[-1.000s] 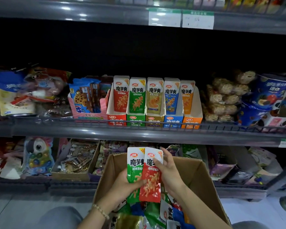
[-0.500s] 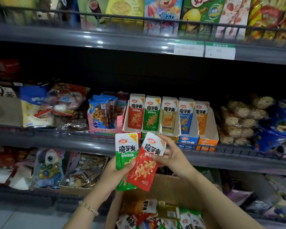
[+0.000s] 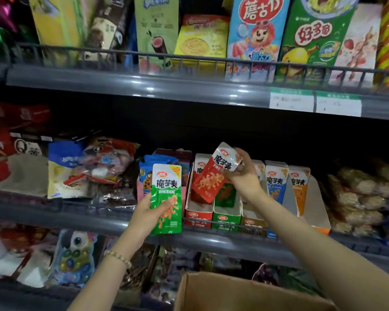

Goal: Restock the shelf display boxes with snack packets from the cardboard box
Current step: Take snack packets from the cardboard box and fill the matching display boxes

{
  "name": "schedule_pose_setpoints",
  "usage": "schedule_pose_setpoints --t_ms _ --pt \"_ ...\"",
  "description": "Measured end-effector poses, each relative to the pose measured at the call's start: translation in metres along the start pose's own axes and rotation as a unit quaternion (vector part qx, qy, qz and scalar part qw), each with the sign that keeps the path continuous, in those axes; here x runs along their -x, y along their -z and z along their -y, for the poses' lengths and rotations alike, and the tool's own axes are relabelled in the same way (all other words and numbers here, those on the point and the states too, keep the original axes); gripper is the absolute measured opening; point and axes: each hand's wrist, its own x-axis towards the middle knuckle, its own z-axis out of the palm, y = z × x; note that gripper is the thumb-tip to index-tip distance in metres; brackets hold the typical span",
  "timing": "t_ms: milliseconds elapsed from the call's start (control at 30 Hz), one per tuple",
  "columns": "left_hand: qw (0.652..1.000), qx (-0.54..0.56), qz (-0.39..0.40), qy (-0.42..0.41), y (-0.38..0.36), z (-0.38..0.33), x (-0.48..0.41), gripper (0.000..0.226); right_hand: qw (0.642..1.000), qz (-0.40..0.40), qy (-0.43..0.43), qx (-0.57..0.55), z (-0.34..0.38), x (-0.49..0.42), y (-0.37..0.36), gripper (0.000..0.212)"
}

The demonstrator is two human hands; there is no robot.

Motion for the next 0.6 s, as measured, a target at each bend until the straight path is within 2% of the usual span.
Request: schedule_pose_setpoints --t_ms 133,300,500,600 --pt "1.0 -0.02 0.002 -0.011 -0.001 0.0 -0.013 0.021 0.992 -0.009 0.027 0.124 -0.016 -0.039 -0.019 0.062" --pt "1.0 -0.014 0.0 -0.01 -0.001 0.003 -0.022 0.02 0.969 0.033 0.079 0.232 -0.028 -0.064 -0.021 0.068" --pt "1.0 -0.012 0.007 -0.008 0.001 0.008 -0.03 0.023 0.966 0.04 0.098 0.237 -0.025 -0.071 -0.013 0.064" --pt "1.0 -0.008 0.017 -0.014 -0.002 0.008 -0.033 0.026 0.931 0.053 0.094 0.35 -0.029 -0.062 -0.019 0.06"
